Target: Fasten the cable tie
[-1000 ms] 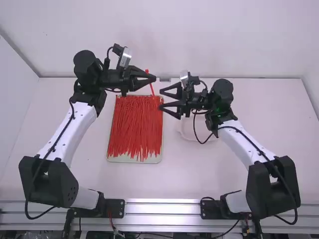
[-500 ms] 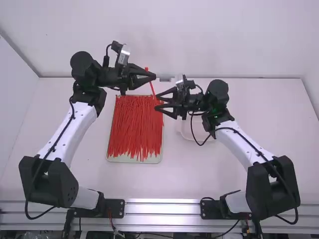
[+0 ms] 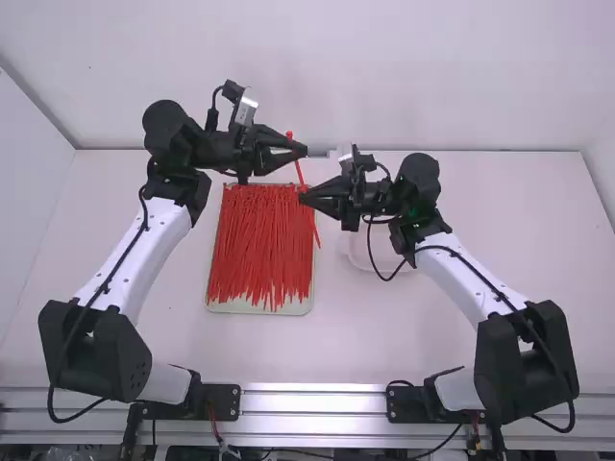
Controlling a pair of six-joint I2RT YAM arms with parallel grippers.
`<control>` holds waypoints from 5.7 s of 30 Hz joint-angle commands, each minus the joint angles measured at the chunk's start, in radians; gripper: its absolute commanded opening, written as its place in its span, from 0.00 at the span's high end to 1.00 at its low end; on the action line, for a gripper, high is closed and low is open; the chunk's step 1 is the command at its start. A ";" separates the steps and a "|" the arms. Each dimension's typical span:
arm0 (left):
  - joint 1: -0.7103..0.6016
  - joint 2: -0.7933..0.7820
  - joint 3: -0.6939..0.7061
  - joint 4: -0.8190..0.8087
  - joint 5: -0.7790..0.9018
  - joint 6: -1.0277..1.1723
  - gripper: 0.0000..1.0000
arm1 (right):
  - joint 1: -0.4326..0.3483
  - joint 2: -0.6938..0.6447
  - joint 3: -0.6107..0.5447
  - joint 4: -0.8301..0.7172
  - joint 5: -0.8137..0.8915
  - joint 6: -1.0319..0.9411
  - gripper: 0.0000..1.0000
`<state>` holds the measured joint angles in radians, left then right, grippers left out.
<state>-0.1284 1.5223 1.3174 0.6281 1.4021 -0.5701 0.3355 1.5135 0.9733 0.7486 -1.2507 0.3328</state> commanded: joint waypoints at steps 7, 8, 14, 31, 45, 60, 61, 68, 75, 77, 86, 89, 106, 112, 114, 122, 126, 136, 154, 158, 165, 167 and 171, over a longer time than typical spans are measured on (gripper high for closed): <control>0.017 -0.011 0.003 0.104 -0.008 -0.021 0.46 | -0.001 0.000 0.027 0.097 -0.005 0.040 1.00; 0.019 -0.011 0.003 0.127 -0.007 -0.036 0.42 | -0.001 0.000 0.027 0.122 -0.005 0.056 1.00; 0.020 -0.011 0.003 0.332 -0.017 -0.171 0.36 | -0.001 0.000 0.027 0.195 0.051 0.090 1.00; 0.014 -0.011 0.003 0.369 -0.105 -0.234 0.63 | 0.033 0.000 0.027 0.296 0.085 0.114 1.00; 0.018 -0.011 0.003 0.403 -0.110 -0.272 0.80 | 0.031 0.000 0.027 0.292 0.099 0.115 1.00; 0.017 -0.011 0.003 0.487 -0.105 -0.327 0.98 | 0.031 0.000 0.027 0.288 0.099 0.113 1.00; 0.017 -0.011 0.003 0.482 -0.105 -0.327 0.98 | 0.032 0.000 0.027 0.288 0.099 0.112 1.00; 0.017 -0.011 0.003 0.476 -0.093 -0.328 0.98 | 0.033 0.000 0.027 0.293 0.100 0.112 1.00; 0.017 -0.011 0.003 0.436 -0.075 -0.320 0.98 | 0.022 0.000 0.027 0.291 0.091 0.115 0.71; 0.017 -0.011 0.004 0.383 -0.076 -0.282 0.98 | 0.023 0.000 0.027 0.281 0.073 0.116 0.25; 0.032 -0.011 0.005 0.303 -0.085 -0.250 0.98 | 0.010 0.000 0.027 0.282 -0.019 0.111 0.02; 0.040 -0.011 0.020 0.279 -0.085 -0.245 0.98 | 0.005 0.000 0.027 0.303 -0.101 0.044 0.02; 0.045 0.159 0.467 -0.517 -0.126 0.032 0.98 | -0.082 -0.002 0.020 0.344 -0.306 -0.137 0.02; 0.040 0.266 0.527 -0.514 -0.114 -0.117 0.98 | -0.110 -0.002 0.019 0.344 -0.304 -0.158 0.02; 0.052 0.285 0.527 -0.518 -0.129 -0.169 0.98 | -0.114 -0.002 0.019 0.345 -0.293 -0.159 0.02; 0.077 0.327 0.519 -0.520 -0.136 -0.317 0.98 | -0.114 -0.002 -0.014 0.346 -0.296 -0.497 0.02; 0.069 0.327 0.512 -0.521 -0.132 -0.332 0.98 | -0.114 -0.002 -0.039 0.344 -0.298 -0.703 0.02; 0.063 0.327 0.512 -0.560 -0.083 -0.536 0.98 | -0.111 -0.002 -0.131 0.344 -0.296 -1.302 0.02; 0.055 0.327 0.439 -0.726 -0.123 -0.526 0.98 | -0.044 -0.002 -0.172 0.357 -0.217 -1.596 0.00; 0.055 0.327 0.407 -0.725 -0.133 -0.541 0.98 | -0.024 -0.002 -0.172 0.392 -0.206 -1.585 0.19; 0.055 0.327 0.383 -0.721 -0.140 -0.552 0.98 | -0.020 -0.002 -0.172 0.404 -0.184 -1.568 0.32; 0.055 0.327 0.383 -0.723 -0.140 -0.555 0.98 | -0.021 -0.002 -0.172 0.404 -0.183 -1.569 0.33; 0.055 0.327 0.383 -0.721 -0.163 -0.591 0.98 | -0.020 -0.002 -0.172 0.404 -0.157 -1.571 0.35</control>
<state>-0.0685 1.8534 1.7020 -0.0956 1.2476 -1.1385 0.3130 1.5139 0.8089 1.1488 -1.4296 -1.2453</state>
